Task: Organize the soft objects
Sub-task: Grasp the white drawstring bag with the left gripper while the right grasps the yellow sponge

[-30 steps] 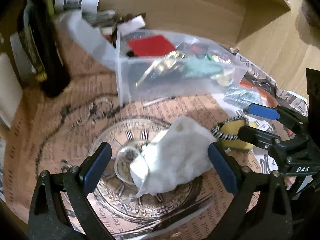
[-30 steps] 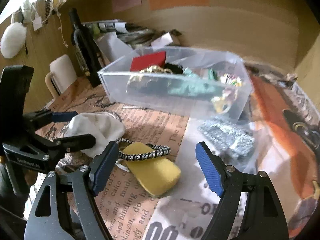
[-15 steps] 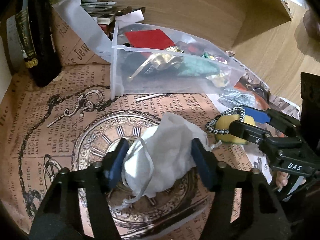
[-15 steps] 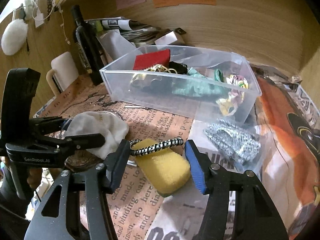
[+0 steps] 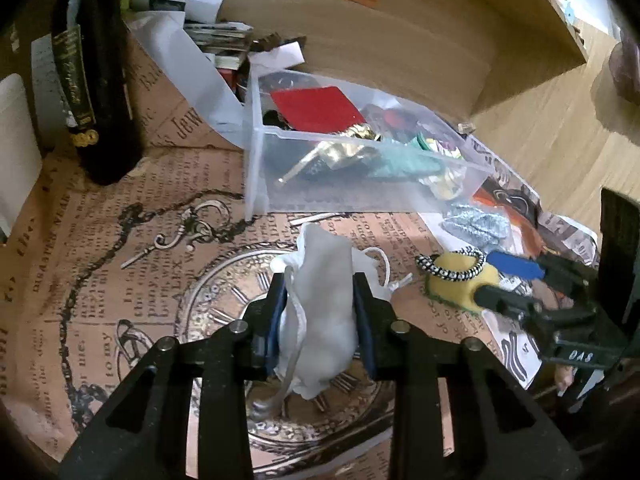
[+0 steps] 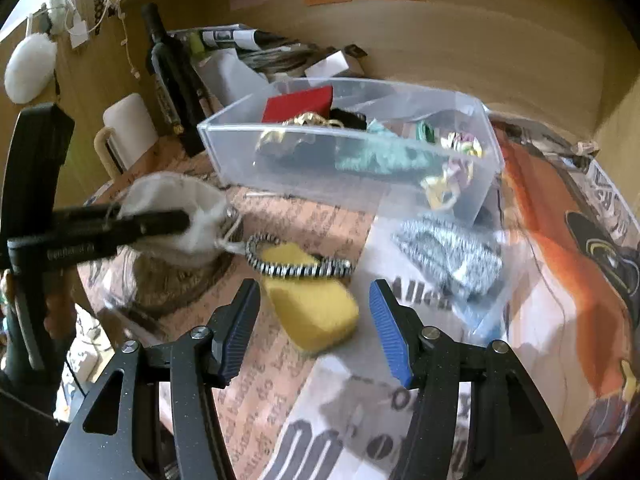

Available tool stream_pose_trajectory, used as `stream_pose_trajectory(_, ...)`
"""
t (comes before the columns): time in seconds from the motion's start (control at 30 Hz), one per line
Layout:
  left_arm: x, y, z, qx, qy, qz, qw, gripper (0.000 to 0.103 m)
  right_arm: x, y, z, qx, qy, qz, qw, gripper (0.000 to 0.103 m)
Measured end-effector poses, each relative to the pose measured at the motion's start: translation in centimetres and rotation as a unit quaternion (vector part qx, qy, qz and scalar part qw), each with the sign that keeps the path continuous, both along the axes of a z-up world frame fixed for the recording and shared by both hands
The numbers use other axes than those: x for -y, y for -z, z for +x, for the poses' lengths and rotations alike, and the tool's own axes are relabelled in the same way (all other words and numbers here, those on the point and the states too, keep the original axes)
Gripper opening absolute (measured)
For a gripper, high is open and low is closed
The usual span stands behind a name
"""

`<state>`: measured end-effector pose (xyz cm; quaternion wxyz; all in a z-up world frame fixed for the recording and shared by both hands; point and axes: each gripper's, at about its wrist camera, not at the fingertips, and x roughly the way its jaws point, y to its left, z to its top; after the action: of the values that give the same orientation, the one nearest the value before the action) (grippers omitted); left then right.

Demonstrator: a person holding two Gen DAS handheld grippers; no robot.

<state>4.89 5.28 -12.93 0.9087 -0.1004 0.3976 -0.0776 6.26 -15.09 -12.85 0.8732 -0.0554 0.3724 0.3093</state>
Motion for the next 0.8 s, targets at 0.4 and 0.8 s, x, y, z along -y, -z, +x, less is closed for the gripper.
stream_pose_trajectory(0.4,0.5,-1.4,-0.6,0.016,0.019,-0.013,0.9996,0.032,-0.5,-1.3,0.7,0.026,0.008,0.023,0.999,0.032)
stream_pose_trajectory(0.8,3.6,-2.0,1.2,0.016,0.060,-0.001,0.9981,0.032,-3.1,-0.5,0.9,0.029,-0.019,-0.006,0.999,0.030)
